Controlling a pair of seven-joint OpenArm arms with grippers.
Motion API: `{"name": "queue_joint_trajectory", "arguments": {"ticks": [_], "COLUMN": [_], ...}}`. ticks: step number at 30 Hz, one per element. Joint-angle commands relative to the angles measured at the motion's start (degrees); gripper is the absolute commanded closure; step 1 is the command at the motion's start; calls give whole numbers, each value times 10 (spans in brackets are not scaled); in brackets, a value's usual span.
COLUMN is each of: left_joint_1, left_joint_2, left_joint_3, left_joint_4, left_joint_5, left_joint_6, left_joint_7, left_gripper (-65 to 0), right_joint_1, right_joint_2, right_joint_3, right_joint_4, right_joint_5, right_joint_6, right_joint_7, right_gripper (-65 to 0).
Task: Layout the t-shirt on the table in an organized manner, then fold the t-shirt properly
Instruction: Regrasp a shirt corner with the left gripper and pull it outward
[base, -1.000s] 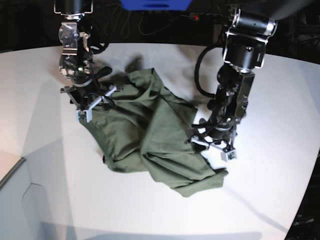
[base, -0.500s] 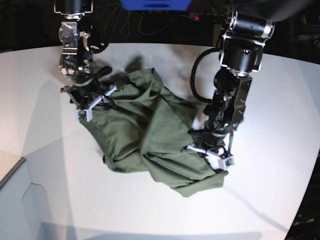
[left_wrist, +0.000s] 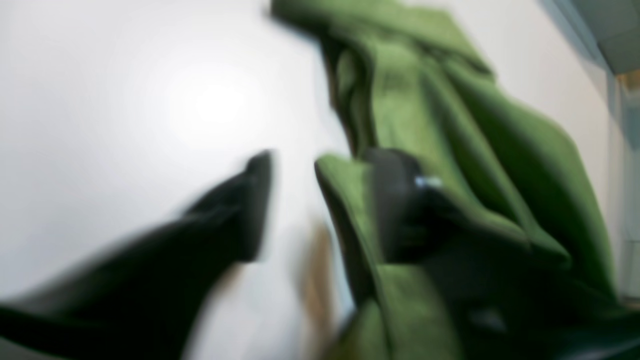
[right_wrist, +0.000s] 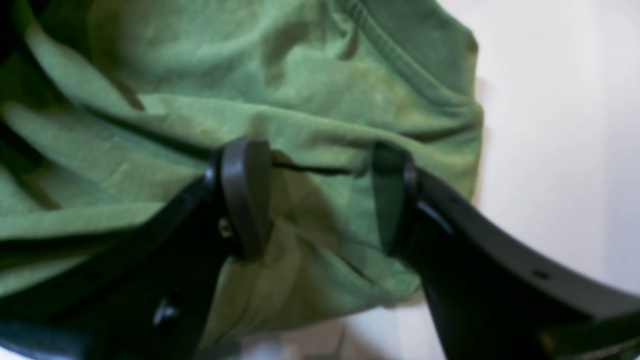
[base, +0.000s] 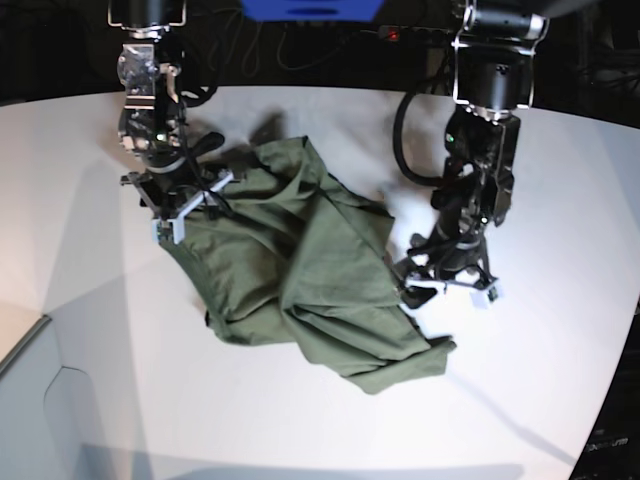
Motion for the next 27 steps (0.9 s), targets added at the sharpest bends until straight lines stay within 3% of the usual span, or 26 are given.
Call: {"name": "queue_joint_trajectory", "arguments": {"ticks": [1,7,16,18,21,25,27], "left_joint_1": [-14,-45,-65,-68,-72,-81,-82], "left_joint_2": [-9,-18,-12,-11,-11,-4,-4], "left_joint_3": [7,40,40,40,39,39,39], "left_joint_4": [4,-73,-100,-100,-111,-132,-147], "left_joint_5": [-23,-86,-88,-88,-91,-91,-91], "left_joint_6": [-7,-7,-8,-8,-11,-91,-118], "left_joint_7": [-12,-13,-13,-13,-13,-13,-13], "left_gripper": [-439,-436,-430,-376,-232,-19,0], "right_joint_1": [4,4,3,3,3,3,3], "right_joint_2": [0,0,-1,-1,-1,-1,-1], "right_joint_3": [0,0,0,0,0,0,0], "right_joint_4": [8,8,8,8,8,8,8], "right_joint_5": [4,4,4,4,4,4,4], "right_joint_6": [1,1,1,1,1,1,1], "right_joint_7": [8,8,8,8,8,8,7], "right_gripper": [-324,-324,-324,-324,-324,-324,-324]}}
